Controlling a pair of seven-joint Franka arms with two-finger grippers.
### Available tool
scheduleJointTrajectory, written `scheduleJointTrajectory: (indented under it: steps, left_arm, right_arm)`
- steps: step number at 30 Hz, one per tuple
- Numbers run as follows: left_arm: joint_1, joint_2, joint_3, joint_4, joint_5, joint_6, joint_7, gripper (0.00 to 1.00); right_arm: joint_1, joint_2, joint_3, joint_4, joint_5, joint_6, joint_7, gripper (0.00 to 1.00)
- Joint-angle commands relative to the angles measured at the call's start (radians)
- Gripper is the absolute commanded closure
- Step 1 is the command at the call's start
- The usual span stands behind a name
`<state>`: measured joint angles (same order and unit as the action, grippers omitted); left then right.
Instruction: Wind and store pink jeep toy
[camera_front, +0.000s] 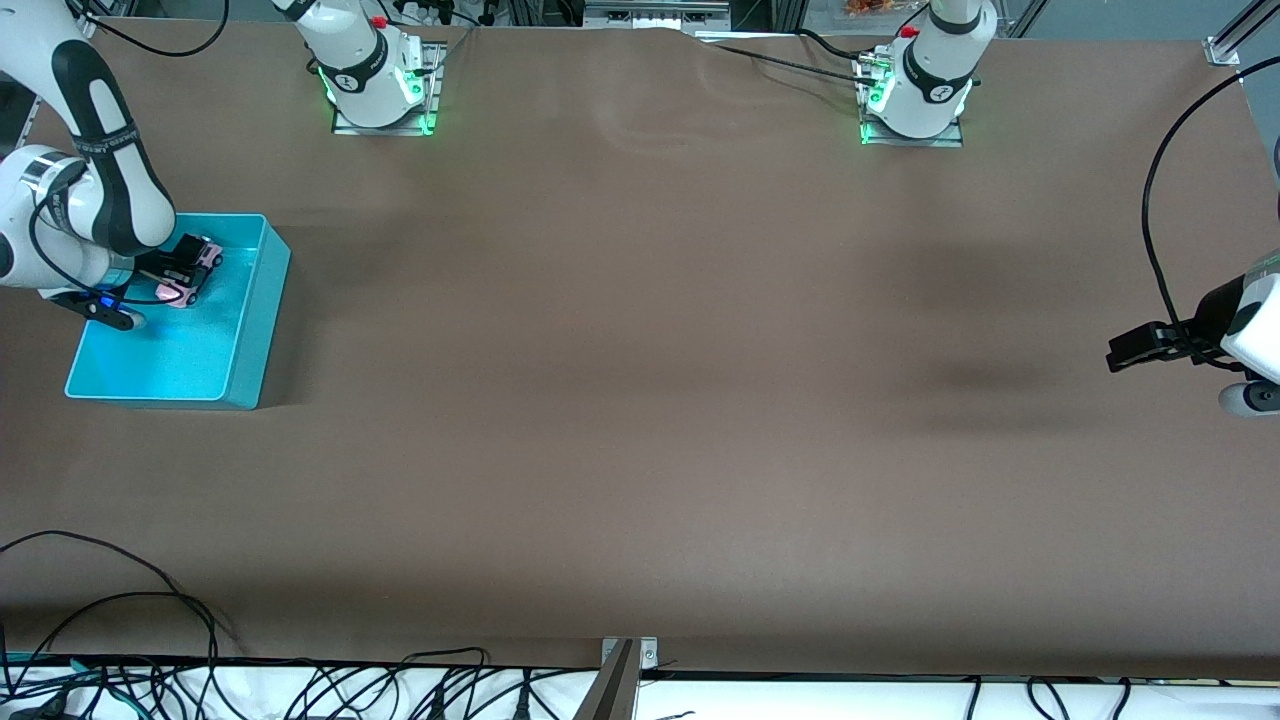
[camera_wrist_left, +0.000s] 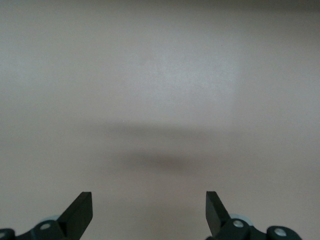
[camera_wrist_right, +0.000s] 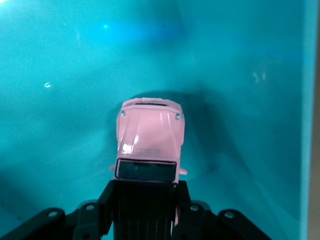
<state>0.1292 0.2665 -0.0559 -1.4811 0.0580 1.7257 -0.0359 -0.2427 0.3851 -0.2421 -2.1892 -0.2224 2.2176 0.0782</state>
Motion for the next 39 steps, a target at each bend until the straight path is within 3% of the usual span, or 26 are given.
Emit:
scheduleJointTrajectory:
  steps: [1,2,3,5,6,16,21,27,33,39]
  left_arm:
    - [0.007,-0.015,-0.002,-0.011,-0.021,-0.006,0.017,0.00]
    - [0.007,-0.015,-0.002,-0.011,-0.021,-0.006,0.017,0.00]
    - [0.007,-0.015,-0.002,-0.011,-0.021,-0.006,0.017,0.00]
    - [0.007,-0.015,-0.002,-0.011,-0.023,-0.006,0.017,0.00]
    - [0.007,-0.015,-0.002,-0.011,-0.023,-0.006,0.017,0.00]
    - [0.006,-0.016,-0.002,-0.011,-0.021,-0.006,0.017,0.00]
    - [0.006,-0.015,-0.002,-0.011,-0.023,-0.006,0.017,0.00]
    - [0.007,-0.015,-0.002,-0.011,-0.023,-0.006,0.017,0.00]
    - [0.007,-0.013,-0.002,-0.011,-0.021,-0.006,0.017,0.00]
    - [0.007,-0.013,-0.002,-0.011,-0.021,-0.006,0.017,0.00]
  right_arm:
    - [0.000,0.054,-0.019,0.002,-0.040,0.020,-0.009,1.00]
    - [0.000,0.054,-0.019,0.003,-0.040,0.019,-0.009,1.00]
    - [0.000,0.057,-0.019,0.003,-0.040,0.019,-0.009,0.92]
    - [0.000,0.061,-0.019,0.006,-0.040,0.019,-0.008,0.40]
    - [0.002,0.063,-0.017,0.008,-0.038,0.019,0.003,0.00]
    - [0.010,0.032,-0.011,0.031,-0.038,-0.025,0.002,0.00]
    - [0.013,0.017,-0.002,0.129,-0.032,-0.211,0.003,0.00]
    - [0.013,0.005,0.052,0.275,-0.020,-0.426,0.014,0.00]
    - [0.011,-0.063,0.067,0.289,0.041,-0.434,0.014,0.00]
    - [0.011,-0.138,0.136,0.296,0.100,-0.430,0.014,0.00]
